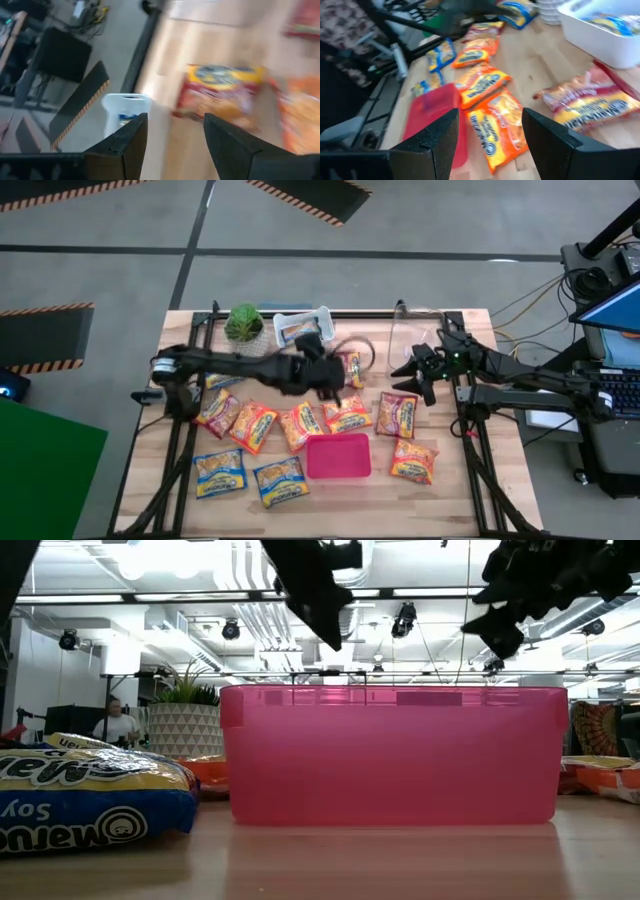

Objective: Sort Maruchan noodles
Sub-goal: Put the red noodle pack into the transparent bin

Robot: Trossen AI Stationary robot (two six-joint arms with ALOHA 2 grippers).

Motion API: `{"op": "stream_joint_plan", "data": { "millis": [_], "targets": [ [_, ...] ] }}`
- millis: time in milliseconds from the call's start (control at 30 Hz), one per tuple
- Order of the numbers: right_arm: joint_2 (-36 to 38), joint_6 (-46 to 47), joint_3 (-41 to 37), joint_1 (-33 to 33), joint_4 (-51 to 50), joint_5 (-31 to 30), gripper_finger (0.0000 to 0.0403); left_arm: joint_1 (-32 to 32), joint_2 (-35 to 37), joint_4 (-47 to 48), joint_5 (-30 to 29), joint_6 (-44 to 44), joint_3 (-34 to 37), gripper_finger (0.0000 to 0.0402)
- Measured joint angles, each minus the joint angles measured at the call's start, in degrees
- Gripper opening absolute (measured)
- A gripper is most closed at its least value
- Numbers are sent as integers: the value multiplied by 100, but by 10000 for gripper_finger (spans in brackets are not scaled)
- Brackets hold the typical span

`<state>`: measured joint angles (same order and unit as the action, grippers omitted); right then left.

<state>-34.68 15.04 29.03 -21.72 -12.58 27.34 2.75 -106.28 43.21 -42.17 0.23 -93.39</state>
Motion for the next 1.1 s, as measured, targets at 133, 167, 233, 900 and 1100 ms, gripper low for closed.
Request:
{"op": "stream_joint_plan", "data": {
  "millis": [133,167,233,900,1100],
  "targets": [
    [-2,315,-100,86,-1,-362,205,463,143,38,85,-137,434,169],
    [-2,390,-124,129,0,-365,205,568,189,-11,88,-158,581,168],
    [-6,538,-148,226,-12,-427,205,740,284,-186,94,-214,880,165],
    [-1372,1809,395,636,562,-1269,205,884,2349,-3377,-187,844,3735,141],
    [-2423,1794,1282,631,363,-1360,205,586,2779,-3645,-186,1546,4105,135]
  ]
}}
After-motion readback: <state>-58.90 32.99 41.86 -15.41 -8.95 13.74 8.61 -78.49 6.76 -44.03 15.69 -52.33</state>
